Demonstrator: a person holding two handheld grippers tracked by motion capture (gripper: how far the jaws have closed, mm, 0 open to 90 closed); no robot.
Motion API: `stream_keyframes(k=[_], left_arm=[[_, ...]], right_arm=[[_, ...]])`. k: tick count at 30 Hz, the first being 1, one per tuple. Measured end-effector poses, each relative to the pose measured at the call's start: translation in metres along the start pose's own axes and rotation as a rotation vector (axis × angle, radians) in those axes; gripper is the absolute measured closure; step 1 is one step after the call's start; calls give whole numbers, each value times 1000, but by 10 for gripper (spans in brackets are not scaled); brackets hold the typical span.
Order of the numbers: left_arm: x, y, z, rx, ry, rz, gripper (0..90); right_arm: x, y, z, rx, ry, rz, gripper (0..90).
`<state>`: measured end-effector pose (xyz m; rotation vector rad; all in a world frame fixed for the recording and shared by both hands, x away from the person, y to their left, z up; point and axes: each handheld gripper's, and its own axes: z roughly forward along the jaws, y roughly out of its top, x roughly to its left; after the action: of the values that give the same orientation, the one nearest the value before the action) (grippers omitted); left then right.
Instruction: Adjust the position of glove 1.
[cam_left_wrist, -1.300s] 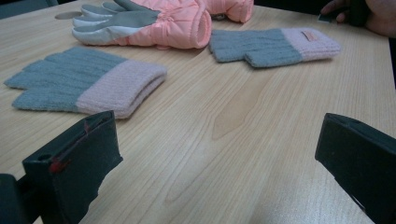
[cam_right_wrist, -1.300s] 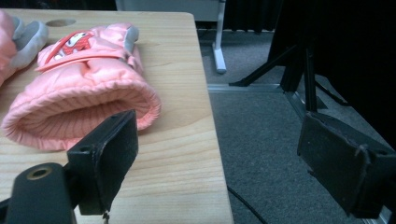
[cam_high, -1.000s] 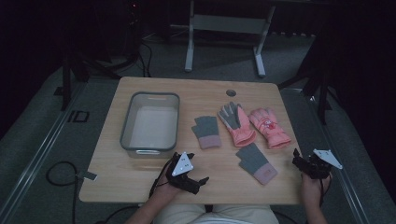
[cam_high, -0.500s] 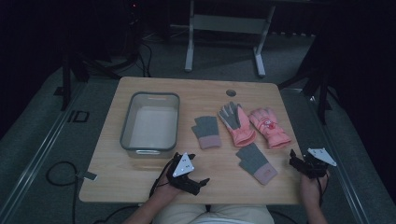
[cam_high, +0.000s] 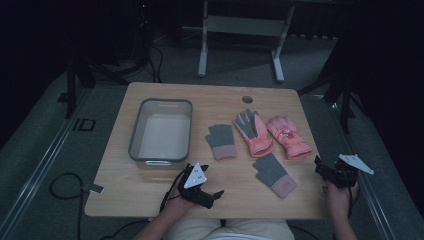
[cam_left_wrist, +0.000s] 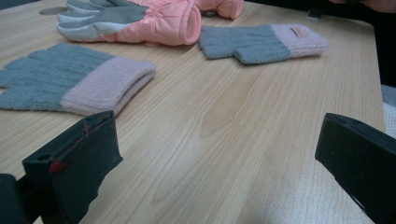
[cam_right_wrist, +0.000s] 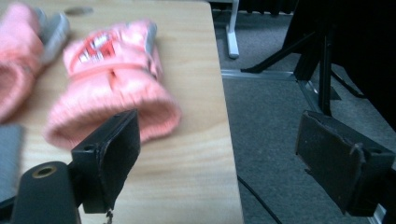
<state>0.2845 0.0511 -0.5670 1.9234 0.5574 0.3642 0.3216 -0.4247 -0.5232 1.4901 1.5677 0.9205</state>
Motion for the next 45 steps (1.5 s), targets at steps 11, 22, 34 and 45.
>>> stream_keyframes(k=[11, 22, 34, 45], left_arm=[[-3, 0, -1, -4, 8, 25, 0], [-5, -1, -2, -6, 9, 39, 0], [-5, -1, -2, -8, 11, 41, 0], [-5, -1, -1, -10, 7, 39, 0]], right_arm=[[-4, 36, -10, -33, 30, 26, 136], [13, 73, -7, -54, 31, -14, 185], [38, 111, -3, -13, 145, -67, 146], [80, 133, 6, -21, 287, -110, 130]])
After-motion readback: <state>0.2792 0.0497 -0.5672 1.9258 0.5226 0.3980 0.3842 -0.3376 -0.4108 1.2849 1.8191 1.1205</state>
